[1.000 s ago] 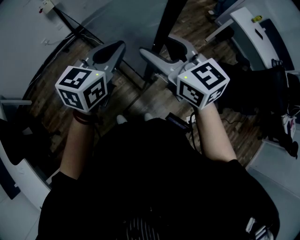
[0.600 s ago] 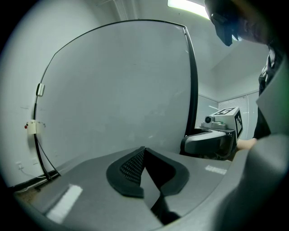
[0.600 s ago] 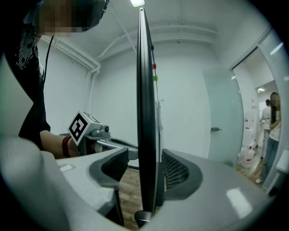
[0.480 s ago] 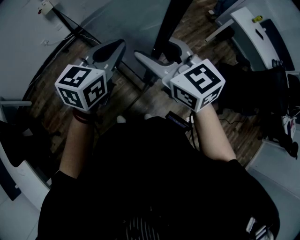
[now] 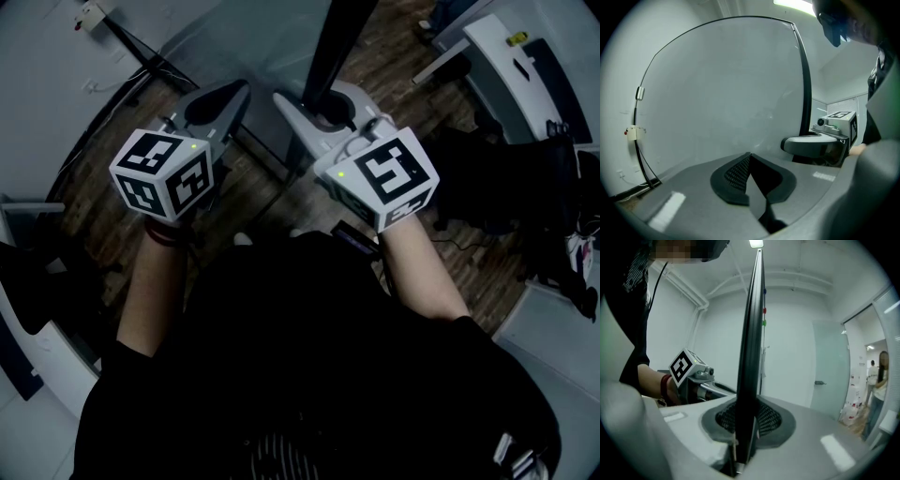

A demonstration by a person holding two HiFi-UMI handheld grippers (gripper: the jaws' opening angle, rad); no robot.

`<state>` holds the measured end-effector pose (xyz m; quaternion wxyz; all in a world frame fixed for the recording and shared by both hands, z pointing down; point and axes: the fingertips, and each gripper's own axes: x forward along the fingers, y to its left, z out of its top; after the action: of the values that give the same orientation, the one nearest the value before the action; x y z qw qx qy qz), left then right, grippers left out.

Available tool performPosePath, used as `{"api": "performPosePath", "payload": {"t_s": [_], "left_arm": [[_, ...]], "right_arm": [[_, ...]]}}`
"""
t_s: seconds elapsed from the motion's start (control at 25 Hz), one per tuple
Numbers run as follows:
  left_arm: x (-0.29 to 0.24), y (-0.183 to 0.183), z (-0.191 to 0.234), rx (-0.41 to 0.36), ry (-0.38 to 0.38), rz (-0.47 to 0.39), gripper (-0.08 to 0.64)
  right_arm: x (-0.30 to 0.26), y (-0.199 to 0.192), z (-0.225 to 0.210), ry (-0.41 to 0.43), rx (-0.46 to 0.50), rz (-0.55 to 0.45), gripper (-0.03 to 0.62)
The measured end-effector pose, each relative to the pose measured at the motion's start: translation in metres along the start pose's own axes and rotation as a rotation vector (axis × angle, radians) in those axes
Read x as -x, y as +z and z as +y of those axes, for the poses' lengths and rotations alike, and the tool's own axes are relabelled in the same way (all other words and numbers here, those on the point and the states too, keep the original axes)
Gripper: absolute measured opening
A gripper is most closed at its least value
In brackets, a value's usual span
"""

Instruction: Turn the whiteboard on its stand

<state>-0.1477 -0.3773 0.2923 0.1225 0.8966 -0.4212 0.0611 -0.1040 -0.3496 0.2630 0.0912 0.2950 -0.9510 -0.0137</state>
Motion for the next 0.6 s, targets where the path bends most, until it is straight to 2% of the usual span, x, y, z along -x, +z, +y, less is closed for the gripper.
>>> {"api": "performPosePath", "payload": {"t_s": [0.16, 0.6], "left_arm": [[0.0, -0.001, 0.001, -0.004, 0.004, 0.005, 0.005], [0.01, -0.011, 0.003, 0.011, 0.041, 0.014, 0.005]], "right_arm": [[-0.002, -0.004, -0.013, 0.0, -0.063, -0.013, 0.06], [0.002, -0.006, -0.044, 0.005, -0.071, -0.004, 0.057]]}}
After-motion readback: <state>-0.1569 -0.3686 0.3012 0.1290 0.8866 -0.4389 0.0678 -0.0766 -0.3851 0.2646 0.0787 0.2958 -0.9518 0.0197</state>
